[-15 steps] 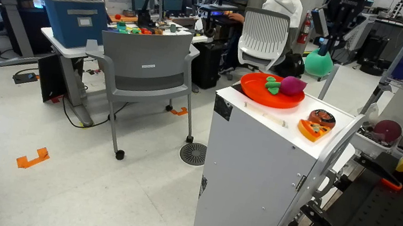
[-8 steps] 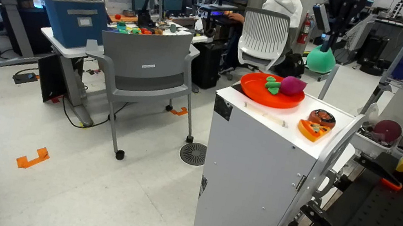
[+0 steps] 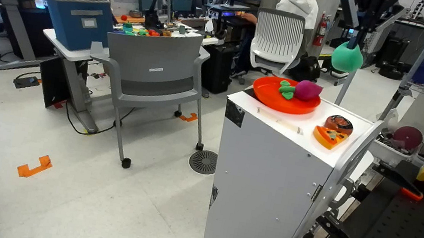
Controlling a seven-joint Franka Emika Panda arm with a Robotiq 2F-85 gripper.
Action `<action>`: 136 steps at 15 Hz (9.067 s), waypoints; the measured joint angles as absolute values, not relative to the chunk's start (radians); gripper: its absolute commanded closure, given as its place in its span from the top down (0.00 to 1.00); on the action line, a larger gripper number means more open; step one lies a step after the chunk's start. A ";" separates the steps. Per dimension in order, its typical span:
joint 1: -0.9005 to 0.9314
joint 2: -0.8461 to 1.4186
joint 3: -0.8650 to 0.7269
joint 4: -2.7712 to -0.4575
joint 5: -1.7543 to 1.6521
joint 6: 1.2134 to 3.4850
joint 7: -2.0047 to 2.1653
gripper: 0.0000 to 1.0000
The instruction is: Remove the green plushie from the orange plate
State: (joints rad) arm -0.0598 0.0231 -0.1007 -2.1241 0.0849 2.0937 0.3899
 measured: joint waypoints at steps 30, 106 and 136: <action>-0.158 -0.029 -0.163 -2.217 0.293 2.101 0.535 0.01; 0.008 0.098 -0.056 -2.129 -0.519 2.418 0.542 0.37; 0.008 0.106 -0.057 -2.129 -0.520 2.418 0.538 1.00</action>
